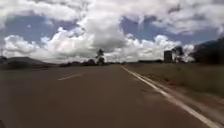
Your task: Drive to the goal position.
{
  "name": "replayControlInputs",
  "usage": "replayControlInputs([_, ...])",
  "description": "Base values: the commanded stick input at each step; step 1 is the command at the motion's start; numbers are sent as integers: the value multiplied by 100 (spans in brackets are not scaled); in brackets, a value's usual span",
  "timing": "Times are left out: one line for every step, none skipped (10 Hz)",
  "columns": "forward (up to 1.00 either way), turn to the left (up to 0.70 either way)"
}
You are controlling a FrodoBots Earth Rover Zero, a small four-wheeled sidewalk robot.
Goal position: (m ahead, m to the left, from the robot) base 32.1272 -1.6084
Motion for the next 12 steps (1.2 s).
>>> replayControlInputs([100, -27])
replayControlInputs([100, -33])
replayControlInputs([100, -13])
replayControlInputs([100, 0])
replayControlInputs([100, 0])
replayControlInputs([100, 0])
replayControlInputs([100, 0])
replayControlInputs([100, 0])
replayControlInputs([100, 0])
replayControlInputs([100, 0])
replayControlInputs([100, 0])
replayControlInputs([100, 0])
